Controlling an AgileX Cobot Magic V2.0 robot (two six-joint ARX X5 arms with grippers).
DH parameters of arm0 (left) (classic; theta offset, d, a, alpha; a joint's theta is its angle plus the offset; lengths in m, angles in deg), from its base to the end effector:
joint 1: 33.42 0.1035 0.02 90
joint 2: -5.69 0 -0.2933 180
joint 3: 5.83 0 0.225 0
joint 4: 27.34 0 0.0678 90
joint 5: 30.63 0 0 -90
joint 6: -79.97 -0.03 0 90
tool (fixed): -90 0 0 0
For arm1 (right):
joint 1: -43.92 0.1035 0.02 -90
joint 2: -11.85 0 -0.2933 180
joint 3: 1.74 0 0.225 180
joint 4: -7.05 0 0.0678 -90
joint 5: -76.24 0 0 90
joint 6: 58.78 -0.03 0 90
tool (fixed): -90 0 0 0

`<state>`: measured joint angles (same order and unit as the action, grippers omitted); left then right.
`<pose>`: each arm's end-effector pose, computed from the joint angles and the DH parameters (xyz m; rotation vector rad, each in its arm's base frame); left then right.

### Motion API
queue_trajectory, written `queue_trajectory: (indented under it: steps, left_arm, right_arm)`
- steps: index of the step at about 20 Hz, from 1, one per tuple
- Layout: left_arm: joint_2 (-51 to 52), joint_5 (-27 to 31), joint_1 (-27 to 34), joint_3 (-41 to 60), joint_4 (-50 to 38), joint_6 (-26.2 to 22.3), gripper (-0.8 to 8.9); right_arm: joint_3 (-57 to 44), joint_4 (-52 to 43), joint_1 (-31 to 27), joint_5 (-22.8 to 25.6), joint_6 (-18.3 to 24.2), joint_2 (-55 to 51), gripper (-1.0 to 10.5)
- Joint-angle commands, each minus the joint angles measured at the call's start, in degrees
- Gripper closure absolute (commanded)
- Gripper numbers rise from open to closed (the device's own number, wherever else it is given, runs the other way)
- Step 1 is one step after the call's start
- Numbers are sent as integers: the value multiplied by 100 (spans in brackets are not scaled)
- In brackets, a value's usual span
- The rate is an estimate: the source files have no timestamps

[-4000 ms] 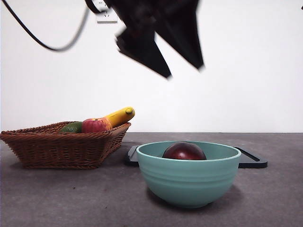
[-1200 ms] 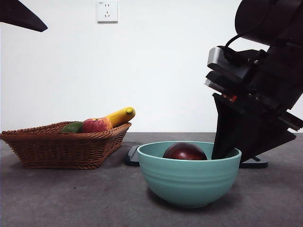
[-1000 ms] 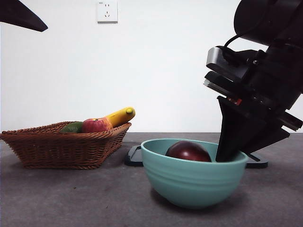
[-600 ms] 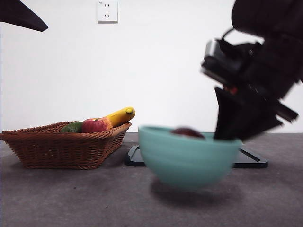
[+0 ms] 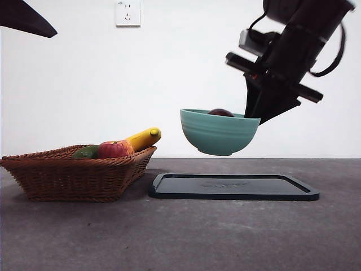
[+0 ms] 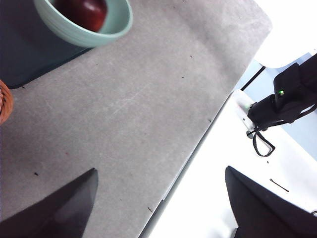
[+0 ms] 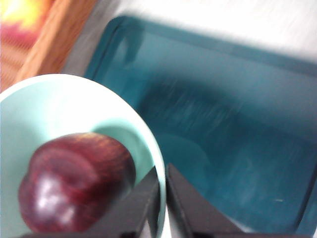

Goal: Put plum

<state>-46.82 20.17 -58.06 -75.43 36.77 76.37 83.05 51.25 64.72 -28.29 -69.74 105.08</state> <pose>0.0999 -0.0667 0.3357 -0.0564 0.8219 -1.0742 0.2945 0.1199 0.2863 0.1209 0.9821 0.4808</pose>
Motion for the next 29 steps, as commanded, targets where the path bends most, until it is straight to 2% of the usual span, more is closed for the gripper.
queue_trajectory:
  steps: [1,7,13,15,16,18,20,22,24,29]
  left_arm:
    - [-33,-26,-24,-46,-31,-85,409]
    - [-33,-26,-24,-46,-24,-87,409]
    - [-33,-26,-24,-46,-20,-83,409]
    - [-33,-26,-24,-46,-24,-85,409]
    - [-33,-26,-24,-46,-22,-85,409]
    - [-33,-26,-24,-46,-24,-85,409]
    - [-33,-26,-24,-46,-31,-87,409]
    - [-33,-26,-24,-46,-63,-90,409]
    - [-33,-26,-24,-46,-63,-90,409]
    - [-33,-26,-24,-46,-66,-90,409]
  right_arm:
    - [476,-28,-122,2,120,542,938]
    - [944,-164,-302,155,247,1550,938]
    - [944,-149,-304,153,247,1690,927]
    - [946,-142,-306,155,188,1644,771]
    - [955,-122,-308,157,177,1556,763]
    - [955,-22,-339,398,184,1207,762]
    - [955,267,-376,407,273,621,762]
    - [955,710,-369,341,439,-162,762]
    - [955,1226,-365,59,588,-1003,762]
    - [872,2103,-361,31,658,-2470,763]
